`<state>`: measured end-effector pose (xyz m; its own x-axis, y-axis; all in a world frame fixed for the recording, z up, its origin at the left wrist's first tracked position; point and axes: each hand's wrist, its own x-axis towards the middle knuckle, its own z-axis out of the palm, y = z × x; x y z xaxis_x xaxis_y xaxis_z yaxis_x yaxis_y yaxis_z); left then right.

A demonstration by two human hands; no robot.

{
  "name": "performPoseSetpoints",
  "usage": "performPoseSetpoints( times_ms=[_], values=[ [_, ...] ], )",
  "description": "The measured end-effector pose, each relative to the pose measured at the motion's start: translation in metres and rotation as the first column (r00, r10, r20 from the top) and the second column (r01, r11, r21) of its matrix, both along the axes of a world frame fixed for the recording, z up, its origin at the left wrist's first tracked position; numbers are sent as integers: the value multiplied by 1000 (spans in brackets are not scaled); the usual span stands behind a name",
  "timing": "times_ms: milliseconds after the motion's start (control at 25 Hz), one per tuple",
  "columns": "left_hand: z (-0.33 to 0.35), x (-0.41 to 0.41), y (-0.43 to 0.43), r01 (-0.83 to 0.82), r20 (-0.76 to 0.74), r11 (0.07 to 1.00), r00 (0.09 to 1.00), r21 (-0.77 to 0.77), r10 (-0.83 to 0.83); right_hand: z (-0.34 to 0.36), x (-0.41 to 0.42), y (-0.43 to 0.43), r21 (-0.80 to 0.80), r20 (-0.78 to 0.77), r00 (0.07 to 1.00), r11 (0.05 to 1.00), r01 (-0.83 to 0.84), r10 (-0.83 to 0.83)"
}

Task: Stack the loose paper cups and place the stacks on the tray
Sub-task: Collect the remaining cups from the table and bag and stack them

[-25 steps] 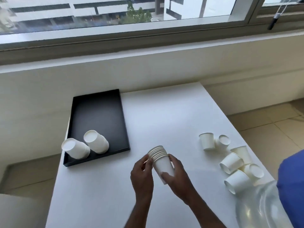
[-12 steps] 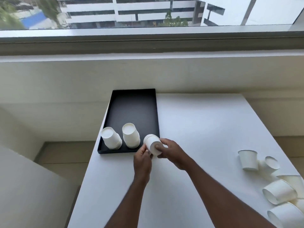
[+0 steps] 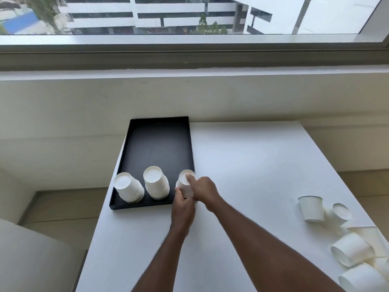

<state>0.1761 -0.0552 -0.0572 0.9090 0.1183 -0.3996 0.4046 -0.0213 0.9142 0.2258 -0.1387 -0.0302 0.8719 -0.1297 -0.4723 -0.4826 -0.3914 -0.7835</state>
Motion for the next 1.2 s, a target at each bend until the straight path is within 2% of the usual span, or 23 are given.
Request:
performPoseSetpoints(
  times_ms=[80,160,240,360,440,520,600,720,800,960,1080,1200],
  values=[
    [4,-9,-8,-85,-25,987,996,139,89,11,-14,3,-114,77,995,990,79,-70],
    [16,-32,-19,-195,25,950,981,245,195,22,-45,1,-89,114,981,981,170,-160],
    [34,-63,-47,-171,77,953,985,249,156,21,-85,-23,-110,137,937,935,336,-321],
    [33,-104,-96,78,101,974,990,214,-102,13,-155,-81,-287,218,815,763,580,-537],
    [26,-116,-134,274,88,938,951,211,-297,10,-197,-121,-363,262,710,615,700,-654],
    [26,-119,-171,432,82,877,886,213,-456,12,-228,-153,-383,274,624,512,769,-732],
    [31,-122,-213,615,55,754,765,232,-641,18,-248,-179,-383,281,541,425,820,-792],
    [25,-132,-272,792,-45,533,569,298,-821,24,-265,-199,-388,350,471,333,860,-810],
    [13,-143,-296,825,-107,456,514,333,-851,24,-274,-203,-367,443,439,288,884,-782],
    [-12,-161,-315,791,-179,463,563,399,-807,19,-282,-210,-393,528,435,245,886,-729],
    [-21,-164,-324,745,-172,466,599,477,-782,12,-284,-213,-396,568,454,256,882,-686],
    [-27,-162,-323,737,-145,500,615,454,-775,11,-284,-215,-403,561,472,274,873,-680]
  ],
)
